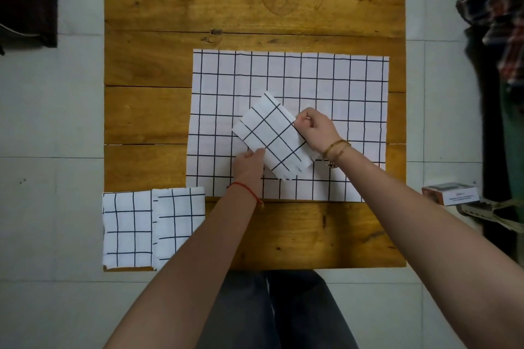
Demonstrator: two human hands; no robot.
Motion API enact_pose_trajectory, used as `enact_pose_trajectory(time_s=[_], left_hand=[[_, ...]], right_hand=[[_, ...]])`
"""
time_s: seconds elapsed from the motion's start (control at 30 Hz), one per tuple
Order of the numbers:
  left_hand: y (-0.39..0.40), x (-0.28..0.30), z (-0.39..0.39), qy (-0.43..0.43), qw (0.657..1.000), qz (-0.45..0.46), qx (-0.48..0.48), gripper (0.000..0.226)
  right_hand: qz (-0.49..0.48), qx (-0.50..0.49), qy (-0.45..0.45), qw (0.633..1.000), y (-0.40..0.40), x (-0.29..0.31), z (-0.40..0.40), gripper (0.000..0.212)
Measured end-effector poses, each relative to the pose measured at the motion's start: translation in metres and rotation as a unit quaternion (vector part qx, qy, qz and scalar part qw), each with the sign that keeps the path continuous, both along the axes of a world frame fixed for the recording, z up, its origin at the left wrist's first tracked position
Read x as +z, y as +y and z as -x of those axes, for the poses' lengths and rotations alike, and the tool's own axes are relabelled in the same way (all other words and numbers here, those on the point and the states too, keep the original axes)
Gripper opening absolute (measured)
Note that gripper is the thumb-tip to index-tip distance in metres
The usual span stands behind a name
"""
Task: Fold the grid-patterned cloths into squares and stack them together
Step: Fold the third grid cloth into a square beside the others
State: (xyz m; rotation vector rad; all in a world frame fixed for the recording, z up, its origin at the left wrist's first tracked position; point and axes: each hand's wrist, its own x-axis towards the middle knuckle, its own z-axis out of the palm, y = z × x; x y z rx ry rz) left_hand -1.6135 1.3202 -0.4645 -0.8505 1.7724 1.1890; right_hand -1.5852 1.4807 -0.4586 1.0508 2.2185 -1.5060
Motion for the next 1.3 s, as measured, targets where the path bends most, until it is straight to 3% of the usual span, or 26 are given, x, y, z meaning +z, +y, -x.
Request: enact_pose_trajectory(time_s=[0.2, 0.3, 0.4, 0.5, 0.6, 0.83, 1.03, 1.3], left_hand=[[-0.006, 0.008, -0.001, 0.013, 1.0, -0.008, -0.003, 0.019], [-0.015, 0.017, -0.006, 0.004, 0.995, -0.078, 0.058, 0.017], [-0.034, 0.018, -0.015, 0.038, 0.988, -0.135, 0.068, 0.013], [-0.056, 0.022, -0.024, 0.124, 0.989, -0.061, -0.054, 0.014], [-0.079, 0.025, -0.036, 0.202, 0.969, 0.003, -0.139, 0.011], [-0.137, 0.021, -0.07, 0.29, 0.922, 0.1, -0.238, 0.022], [-0.169, 0.027, -0.094, 0.297, 0.912, 0.116, -0.26, 0.005], [-0.185, 0.021, -0.104, 0.274, 0.911, 0.101, -0.292, 0.031]], right_hand=[[0.193, -0.108, 0.029, 0.975, -0.014, 0.018, -0.02, 0.008], [0.258, -0.166, 0.037, 0.951, -0.024, 0.02, -0.03, 0.006], [0.218, -0.15, 0.026, 0.964, -0.034, 0.018, -0.045, 0.008], [0.132, -0.089, 0.015, 0.987, -0.047, 0.013, -0.064, 0.007], [0.093, -0.029, -0.002, 0.995, -0.07, 0.009, -0.083, 0.011], [-0.018, 0.107, -0.05, 0.993, -0.127, 0.001, -0.116, 0.016], [-0.061, 0.129, -0.097, 0.985, -0.168, -0.006, -0.135, 0.021], [-0.127, 0.158, -0.128, 0.971, -0.19, -0.005, -0.141, 0.019]])
